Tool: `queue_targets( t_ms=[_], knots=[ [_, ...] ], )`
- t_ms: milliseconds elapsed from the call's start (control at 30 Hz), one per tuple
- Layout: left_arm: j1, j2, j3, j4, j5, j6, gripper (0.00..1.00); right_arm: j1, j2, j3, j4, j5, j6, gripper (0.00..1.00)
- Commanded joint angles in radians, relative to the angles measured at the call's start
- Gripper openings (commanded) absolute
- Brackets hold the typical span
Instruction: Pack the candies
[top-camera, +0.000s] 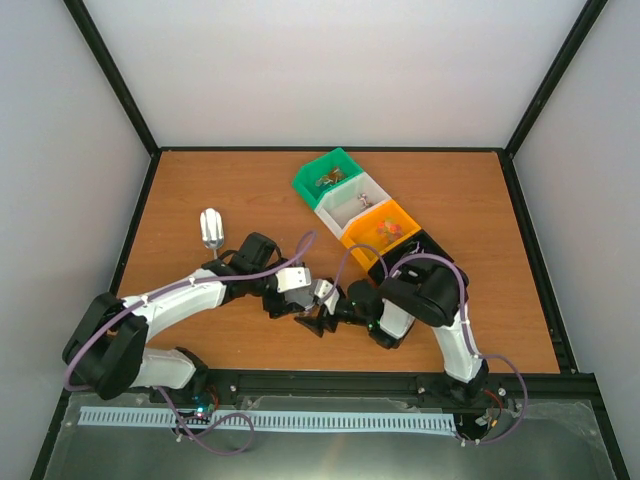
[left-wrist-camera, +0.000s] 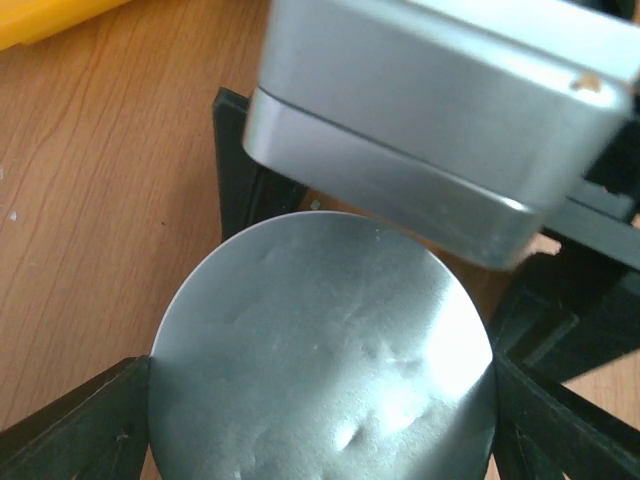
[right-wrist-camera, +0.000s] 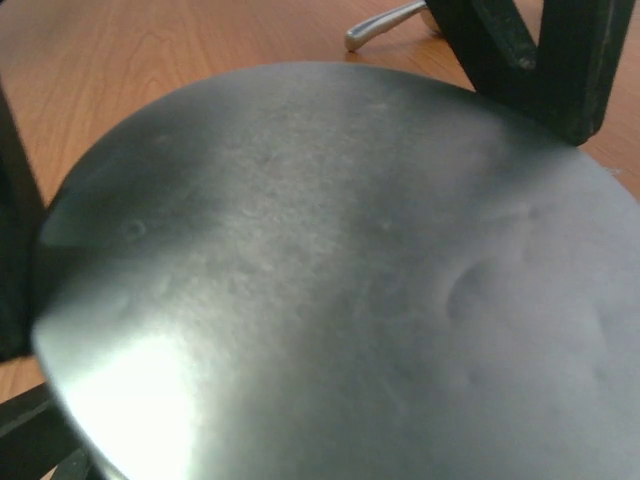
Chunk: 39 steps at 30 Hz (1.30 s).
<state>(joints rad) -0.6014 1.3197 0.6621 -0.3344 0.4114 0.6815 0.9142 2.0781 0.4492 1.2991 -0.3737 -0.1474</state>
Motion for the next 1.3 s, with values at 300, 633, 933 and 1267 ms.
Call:
queue_targets(
  t_ms=[300, 633, 933, 1267],
  knots=[
    [-0.001, 0.008, 0.0, -0.086, -0.013, 0.049, 0.62, 0.062, 0.044, 0.005, 0.11, 0.072, -0.02, 0.67],
    [-0.001, 0.039, 0.028, -0.278, 0.111, 0.309, 0.59, 0.025, -0.036, 0.06, -0.147, -0.293, -0.142, 0.66],
    [-0.001, 0.041, -0.026, 0.043, -0.176, 0.003, 0.57, 0.032, -0.002, 0.037, -0.052, 0.084, -0.061, 1.0],
    [-0.001, 0.038, -0.03, 0.029, -0.154, -0.061, 0.57, 0.051, 0.027, 0.084, -0.044, 0.183, 0.027, 0.83]
  ],
)
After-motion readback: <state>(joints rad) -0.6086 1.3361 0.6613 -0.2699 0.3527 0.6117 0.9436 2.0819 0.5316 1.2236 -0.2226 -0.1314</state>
